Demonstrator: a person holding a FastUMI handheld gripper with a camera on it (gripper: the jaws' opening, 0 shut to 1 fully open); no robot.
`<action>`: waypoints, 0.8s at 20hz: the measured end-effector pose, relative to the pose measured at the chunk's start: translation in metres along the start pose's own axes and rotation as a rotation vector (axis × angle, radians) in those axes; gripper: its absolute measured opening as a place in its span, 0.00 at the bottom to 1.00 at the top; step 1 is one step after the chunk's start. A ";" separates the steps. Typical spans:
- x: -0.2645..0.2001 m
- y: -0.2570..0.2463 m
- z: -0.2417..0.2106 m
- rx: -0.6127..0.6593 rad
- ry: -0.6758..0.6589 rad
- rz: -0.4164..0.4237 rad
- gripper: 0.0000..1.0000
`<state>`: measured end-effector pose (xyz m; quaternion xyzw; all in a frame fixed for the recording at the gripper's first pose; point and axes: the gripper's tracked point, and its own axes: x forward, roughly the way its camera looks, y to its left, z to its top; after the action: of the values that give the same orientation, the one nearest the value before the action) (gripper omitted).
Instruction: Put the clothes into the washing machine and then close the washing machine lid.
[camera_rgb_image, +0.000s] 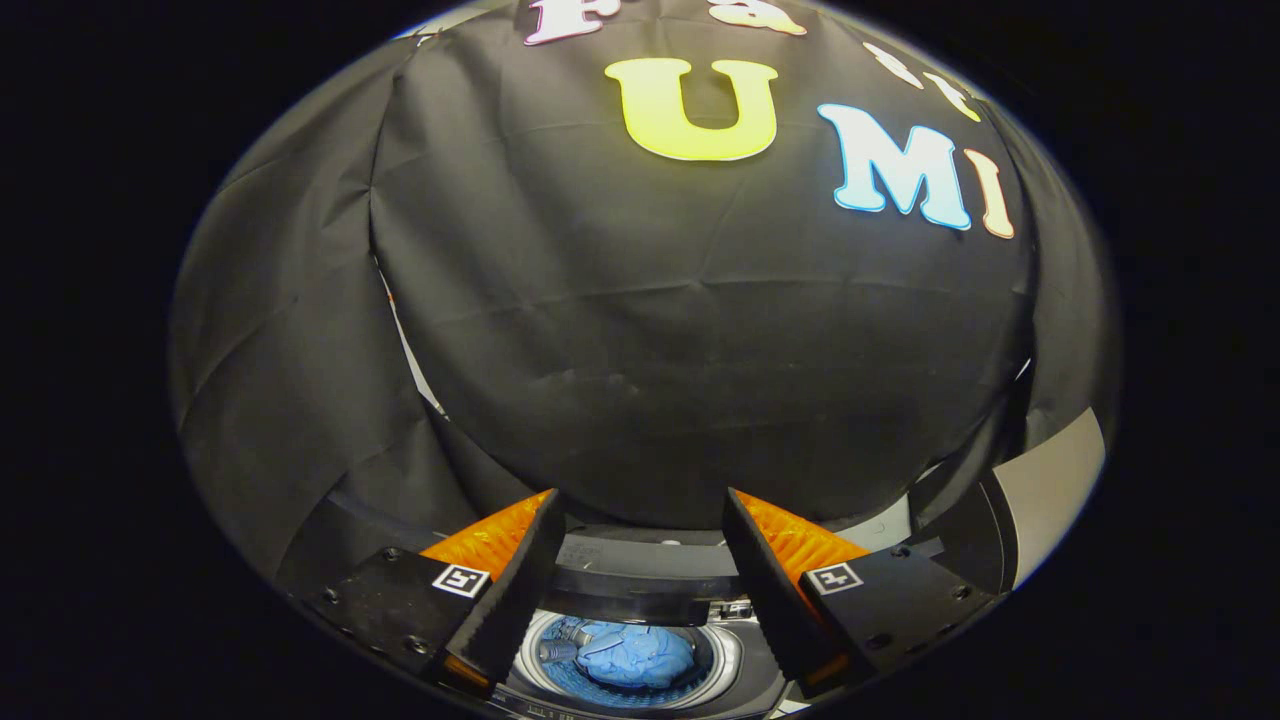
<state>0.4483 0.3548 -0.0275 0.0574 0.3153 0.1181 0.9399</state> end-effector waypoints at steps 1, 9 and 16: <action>-0.002 0.000 0.000 -0.001 0.000 0.001 0.99; -0.021 0.003 -0.018 -0.008 -0.003 0.008 0.99; -0.036 0.006 -0.034 -0.010 -0.019 0.006 0.99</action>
<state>0.3989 0.3525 -0.0325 0.0548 0.3057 0.1218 0.9427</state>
